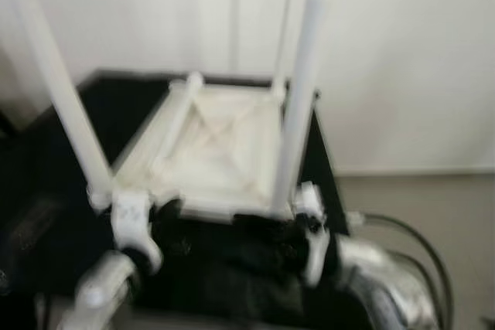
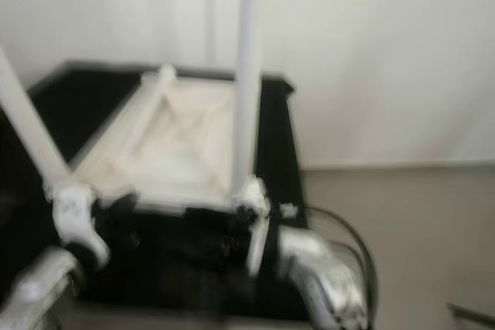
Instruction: Building children table
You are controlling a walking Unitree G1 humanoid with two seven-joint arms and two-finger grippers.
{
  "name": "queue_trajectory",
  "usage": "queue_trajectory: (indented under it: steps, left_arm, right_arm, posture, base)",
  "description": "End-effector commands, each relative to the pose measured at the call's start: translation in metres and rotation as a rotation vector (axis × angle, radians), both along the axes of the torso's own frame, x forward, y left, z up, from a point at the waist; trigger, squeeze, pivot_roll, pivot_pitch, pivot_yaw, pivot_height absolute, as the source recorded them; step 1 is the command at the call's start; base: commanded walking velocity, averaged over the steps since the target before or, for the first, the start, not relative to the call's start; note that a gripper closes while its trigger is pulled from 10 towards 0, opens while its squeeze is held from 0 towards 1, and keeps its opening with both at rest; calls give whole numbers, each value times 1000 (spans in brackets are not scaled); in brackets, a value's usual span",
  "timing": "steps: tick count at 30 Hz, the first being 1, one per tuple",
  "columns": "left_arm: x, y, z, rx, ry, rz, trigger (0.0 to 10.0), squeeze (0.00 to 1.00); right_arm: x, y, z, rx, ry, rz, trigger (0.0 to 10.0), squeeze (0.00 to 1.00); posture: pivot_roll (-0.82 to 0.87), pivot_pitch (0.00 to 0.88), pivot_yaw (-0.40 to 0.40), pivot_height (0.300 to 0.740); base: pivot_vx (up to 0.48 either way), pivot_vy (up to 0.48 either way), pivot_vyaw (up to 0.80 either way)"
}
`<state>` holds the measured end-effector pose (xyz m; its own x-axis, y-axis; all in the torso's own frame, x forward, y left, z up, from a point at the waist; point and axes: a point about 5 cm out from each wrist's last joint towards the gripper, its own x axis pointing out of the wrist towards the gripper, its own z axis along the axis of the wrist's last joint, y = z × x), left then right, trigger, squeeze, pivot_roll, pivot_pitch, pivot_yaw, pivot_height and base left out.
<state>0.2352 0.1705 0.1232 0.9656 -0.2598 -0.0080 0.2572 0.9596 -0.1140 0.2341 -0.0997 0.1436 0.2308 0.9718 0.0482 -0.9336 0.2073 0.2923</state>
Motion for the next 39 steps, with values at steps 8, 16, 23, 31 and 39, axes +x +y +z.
queue_trajectory:
  steps: [8,16,23,31,39]
  left_arm:
    - [-1,-2,-1,-3,11,-8,10000,0]
    - [-3,-4,1,-6,11,-26,10000,0]
    - [-4,-22,12,-37,-10,-114,10000,0]
    - [3,-16,11,-7,-11,-53,10000,0]
    - [5,-16,13,29,-25,-19,10000,0]
  right_arm:
    - [2,-4,1,11,10,-19,10000,0]
    - [11,-10,2,46,12,-160,10000,0]
    - [32,-28,3,-8,-33,-537,10000,0]
    - [52,-43,0,-378,-203,-906,10000,0]
    - [60,-38,4,-483,-337,-917,10000,0]
  posture:
    - [-27,0,-6,740]
    - [-32,0,-5,740]
    - [-37,6,-6,740]
    - [-61,19,-1,740]
    - [-60,20,-16,740]
  base:
    - [0,-480,0]
    - [0,-480,0]
    - [0,-480,0]
    - [0,-480,0]
    - [0,-180,0]
